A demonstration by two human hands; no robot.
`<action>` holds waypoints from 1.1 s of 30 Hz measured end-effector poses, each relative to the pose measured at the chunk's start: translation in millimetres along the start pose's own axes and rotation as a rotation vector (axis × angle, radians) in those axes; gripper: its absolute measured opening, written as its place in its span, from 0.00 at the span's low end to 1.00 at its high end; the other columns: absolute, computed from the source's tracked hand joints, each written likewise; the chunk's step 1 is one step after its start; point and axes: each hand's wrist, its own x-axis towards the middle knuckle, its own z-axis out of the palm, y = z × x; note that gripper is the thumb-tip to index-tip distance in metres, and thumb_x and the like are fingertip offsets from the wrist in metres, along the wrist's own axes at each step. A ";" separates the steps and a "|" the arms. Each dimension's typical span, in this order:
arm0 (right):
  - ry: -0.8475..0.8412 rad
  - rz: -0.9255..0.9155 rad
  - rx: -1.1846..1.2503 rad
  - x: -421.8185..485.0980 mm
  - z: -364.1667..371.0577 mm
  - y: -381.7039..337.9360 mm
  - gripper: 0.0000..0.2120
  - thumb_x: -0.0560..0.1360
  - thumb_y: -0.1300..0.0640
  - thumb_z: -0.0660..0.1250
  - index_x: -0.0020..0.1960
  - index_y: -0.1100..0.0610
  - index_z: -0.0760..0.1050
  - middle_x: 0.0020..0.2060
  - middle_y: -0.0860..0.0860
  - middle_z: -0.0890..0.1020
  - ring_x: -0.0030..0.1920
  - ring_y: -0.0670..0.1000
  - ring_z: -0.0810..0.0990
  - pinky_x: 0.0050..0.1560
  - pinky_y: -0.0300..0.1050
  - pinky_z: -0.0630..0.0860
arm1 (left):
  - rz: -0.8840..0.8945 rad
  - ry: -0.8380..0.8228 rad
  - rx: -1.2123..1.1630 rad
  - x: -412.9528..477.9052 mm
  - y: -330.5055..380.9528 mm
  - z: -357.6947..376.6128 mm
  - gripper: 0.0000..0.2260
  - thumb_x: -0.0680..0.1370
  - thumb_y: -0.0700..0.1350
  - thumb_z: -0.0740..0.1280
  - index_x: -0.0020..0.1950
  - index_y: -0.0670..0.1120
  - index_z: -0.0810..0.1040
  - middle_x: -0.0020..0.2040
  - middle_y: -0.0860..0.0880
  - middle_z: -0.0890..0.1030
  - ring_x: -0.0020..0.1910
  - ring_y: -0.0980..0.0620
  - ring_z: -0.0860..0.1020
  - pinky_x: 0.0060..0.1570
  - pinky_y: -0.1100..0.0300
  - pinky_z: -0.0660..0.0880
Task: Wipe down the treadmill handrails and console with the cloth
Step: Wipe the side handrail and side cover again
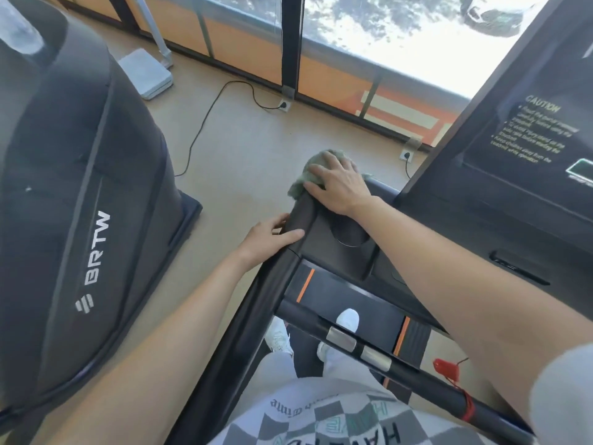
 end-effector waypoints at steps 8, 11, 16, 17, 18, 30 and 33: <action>-0.191 -0.319 -0.223 -27.6 30.0 -68.2 0.26 0.79 0.41 0.46 0.53 0.46 0.83 0.53 0.45 0.84 0.63 0.53 0.74 0.75 0.58 0.51 | -0.171 -0.063 -0.131 -53.0 -45.2 -3.0 0.13 0.79 0.57 0.71 0.62 0.56 0.80 0.56 0.61 0.84 0.57 0.61 0.82 0.52 0.67 0.76; -0.138 -0.415 -0.196 -57.1 48.7 -83.0 0.27 0.79 0.43 0.43 0.53 0.47 0.81 0.51 0.43 0.83 0.62 0.52 0.75 0.75 0.55 0.50 | -0.201 -0.074 -0.195 -67.5 -64.9 2.3 0.17 0.79 0.62 0.68 0.67 0.63 0.76 0.61 0.64 0.82 0.61 0.64 0.79 0.55 0.69 0.74; 0.013 -0.394 -0.098 -82.8 52.1 -69.9 0.23 0.84 0.43 0.47 0.67 0.48 0.76 0.65 0.45 0.77 0.75 0.55 0.66 0.76 0.53 0.52 | -0.215 -0.002 -0.228 -75.9 -79.1 13.3 0.37 0.67 0.77 0.67 0.71 0.59 0.77 0.63 0.59 0.82 0.63 0.59 0.80 0.73 0.52 0.70; 0.042 -0.344 -0.078 -86.3 51.3 -66.8 0.23 0.85 0.44 0.47 0.69 0.50 0.74 0.68 0.47 0.75 0.77 0.56 0.63 0.77 0.54 0.53 | -0.228 -0.005 -0.232 -77.4 -78.6 13.9 0.37 0.67 0.77 0.67 0.70 0.58 0.77 0.63 0.59 0.83 0.63 0.58 0.80 0.73 0.52 0.70; 0.070 -0.285 -0.059 -89.6 50.6 -63.5 0.22 0.85 0.45 0.47 0.72 0.50 0.72 0.71 0.48 0.73 0.78 0.57 0.60 0.77 0.56 0.53 | -0.232 -0.016 -0.239 -78.4 -77.5 14.3 0.37 0.68 0.77 0.66 0.70 0.58 0.78 0.63 0.59 0.83 0.63 0.58 0.80 0.73 0.52 0.69; 0.250 -0.075 -0.094 -168.7 84.9 -55.9 0.25 0.82 0.60 0.61 0.78 0.58 0.63 0.76 0.59 0.67 0.80 0.63 0.56 0.78 0.62 0.56 | -0.202 0.027 -0.243 -84.9 -72.2 16.4 0.27 0.71 0.74 0.66 0.58 0.58 0.85 0.56 0.58 0.86 0.59 0.58 0.83 0.71 0.51 0.72; 0.251 -0.110 -0.181 -188.1 97.0 -57.6 0.32 0.77 0.63 0.65 0.79 0.60 0.61 0.76 0.60 0.66 0.80 0.62 0.54 0.79 0.60 0.54 | -0.183 0.130 -0.192 -84.7 -70.5 15.9 0.27 0.68 0.76 0.68 0.52 0.58 0.87 0.53 0.57 0.87 0.55 0.57 0.83 0.67 0.49 0.75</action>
